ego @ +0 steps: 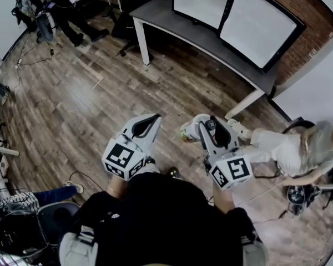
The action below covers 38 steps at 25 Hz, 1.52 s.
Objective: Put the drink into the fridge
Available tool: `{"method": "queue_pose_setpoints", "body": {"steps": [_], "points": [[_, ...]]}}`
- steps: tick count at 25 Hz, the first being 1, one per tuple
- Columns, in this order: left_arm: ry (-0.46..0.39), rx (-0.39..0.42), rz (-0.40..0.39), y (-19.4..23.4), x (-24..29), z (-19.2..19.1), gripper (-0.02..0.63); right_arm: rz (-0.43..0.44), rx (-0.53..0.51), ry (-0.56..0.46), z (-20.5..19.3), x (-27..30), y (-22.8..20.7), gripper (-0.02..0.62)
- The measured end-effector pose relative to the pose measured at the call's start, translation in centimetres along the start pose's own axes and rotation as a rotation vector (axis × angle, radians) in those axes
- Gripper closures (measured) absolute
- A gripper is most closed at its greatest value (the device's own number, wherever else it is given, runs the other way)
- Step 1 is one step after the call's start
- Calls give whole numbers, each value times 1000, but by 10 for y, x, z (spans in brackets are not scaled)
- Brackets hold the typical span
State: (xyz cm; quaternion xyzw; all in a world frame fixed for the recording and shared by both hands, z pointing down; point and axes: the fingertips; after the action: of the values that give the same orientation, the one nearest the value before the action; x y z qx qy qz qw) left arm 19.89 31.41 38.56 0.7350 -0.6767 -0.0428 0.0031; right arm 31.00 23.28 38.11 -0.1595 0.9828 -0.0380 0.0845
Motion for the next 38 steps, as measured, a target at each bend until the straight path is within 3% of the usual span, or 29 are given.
{"method": "queue_pose_setpoints", "body": {"steps": [8, 14, 38], "points": [[14, -16, 7, -5, 1, -12, 611, -12, 19, 17, -11, -13, -5, 446], [13, -20, -30, 13, 22, -21, 611, -55, 5, 31, -18, 0, -18, 446], [-27, -47, -162, 145, 126, -15, 611, -195, -22, 26, -28, 131, -70, 445]]}}
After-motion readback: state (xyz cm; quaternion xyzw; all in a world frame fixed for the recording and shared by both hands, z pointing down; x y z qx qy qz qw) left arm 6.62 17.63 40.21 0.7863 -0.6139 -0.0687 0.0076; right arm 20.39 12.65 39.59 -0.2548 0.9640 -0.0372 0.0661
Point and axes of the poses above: the fingertips, and each gripper's own axes: x forward along the fingers, y to its left, z out of its top, and after that the axes turned 12 degrees about -y, right-handed
